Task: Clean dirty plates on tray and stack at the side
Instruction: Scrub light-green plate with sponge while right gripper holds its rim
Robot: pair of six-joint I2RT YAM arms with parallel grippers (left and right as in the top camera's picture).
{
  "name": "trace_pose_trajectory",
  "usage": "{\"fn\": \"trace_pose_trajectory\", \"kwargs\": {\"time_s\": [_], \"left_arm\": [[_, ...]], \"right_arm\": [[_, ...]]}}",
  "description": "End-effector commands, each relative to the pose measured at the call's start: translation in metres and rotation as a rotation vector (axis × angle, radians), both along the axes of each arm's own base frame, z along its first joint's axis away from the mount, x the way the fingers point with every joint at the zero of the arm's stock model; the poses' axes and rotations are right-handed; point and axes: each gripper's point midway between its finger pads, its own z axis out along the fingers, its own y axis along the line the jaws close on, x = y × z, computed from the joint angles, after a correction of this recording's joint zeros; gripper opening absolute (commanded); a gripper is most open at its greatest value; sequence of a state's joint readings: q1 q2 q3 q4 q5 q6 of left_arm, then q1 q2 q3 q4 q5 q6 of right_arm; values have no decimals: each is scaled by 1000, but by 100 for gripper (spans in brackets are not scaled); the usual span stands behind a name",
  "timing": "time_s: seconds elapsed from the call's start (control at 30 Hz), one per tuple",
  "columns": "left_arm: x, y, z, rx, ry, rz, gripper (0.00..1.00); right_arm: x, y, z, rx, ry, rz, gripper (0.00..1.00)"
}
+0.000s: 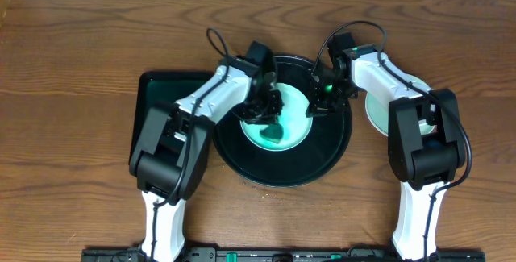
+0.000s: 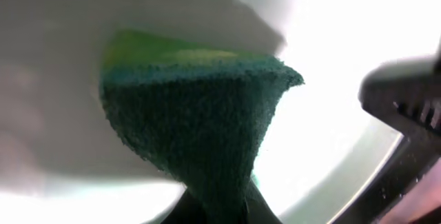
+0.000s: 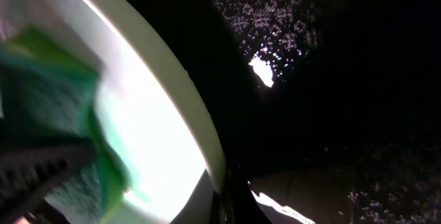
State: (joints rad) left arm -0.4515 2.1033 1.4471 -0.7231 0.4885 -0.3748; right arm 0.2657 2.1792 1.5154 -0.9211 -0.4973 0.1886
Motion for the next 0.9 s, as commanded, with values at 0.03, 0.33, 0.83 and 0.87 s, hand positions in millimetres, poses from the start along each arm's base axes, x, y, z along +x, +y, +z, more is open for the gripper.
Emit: {"fn": "trace_pose_trajectory", "kwargs": {"time_s": [0.03,0.33,0.83,0.87], "left_arm": [[8,10,-22,124,-72,3,7],[43,85,-24,455,-151,338,7],[-22,-3,0,-46,72,-109,7],[-23,-5,0,-51,61,-129,7]], "right_arm": [[-16,-4,-20,-29,60,16,1],[-17,-3,-20,-28,56,30,1],[-18,0,-18,-6,58,36,1],[-18,1,-18,-6,58,36,1]]}}
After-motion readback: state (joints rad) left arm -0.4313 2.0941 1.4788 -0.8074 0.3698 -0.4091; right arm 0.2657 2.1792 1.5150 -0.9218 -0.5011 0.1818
